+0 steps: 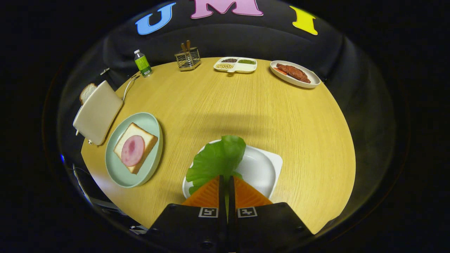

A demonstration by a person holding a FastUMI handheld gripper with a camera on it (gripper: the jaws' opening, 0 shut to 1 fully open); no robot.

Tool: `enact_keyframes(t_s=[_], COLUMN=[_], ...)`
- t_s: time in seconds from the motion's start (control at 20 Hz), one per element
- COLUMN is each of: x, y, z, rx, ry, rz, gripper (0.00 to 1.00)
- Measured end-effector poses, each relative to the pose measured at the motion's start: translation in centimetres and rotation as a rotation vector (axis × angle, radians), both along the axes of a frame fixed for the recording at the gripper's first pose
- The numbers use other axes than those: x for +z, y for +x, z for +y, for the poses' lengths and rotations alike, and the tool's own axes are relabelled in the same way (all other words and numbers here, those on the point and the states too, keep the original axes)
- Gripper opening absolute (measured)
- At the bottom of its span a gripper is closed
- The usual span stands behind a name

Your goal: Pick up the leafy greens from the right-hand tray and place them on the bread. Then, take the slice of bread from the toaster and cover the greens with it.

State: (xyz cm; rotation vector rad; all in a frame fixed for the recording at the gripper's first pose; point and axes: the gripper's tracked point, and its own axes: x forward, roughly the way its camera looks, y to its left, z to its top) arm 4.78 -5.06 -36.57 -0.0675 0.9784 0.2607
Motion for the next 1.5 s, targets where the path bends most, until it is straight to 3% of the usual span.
enact_keyframes(t_s=[0.45,0.8,1.2,1.5], x=[9.1,13.4,10.8,7.7], y=[-0.5,-1.8,-2.1,-1.5], z=[4.0,12.7,21.4,23.2], rx=[-0.014,0.081,0.178,0.161], ry=[0.102,0.206,0.262,0.247], rz=[-0.091,-0.108,-0.040,0.028], gripper=[0.05,0.05,0.05,0.05])
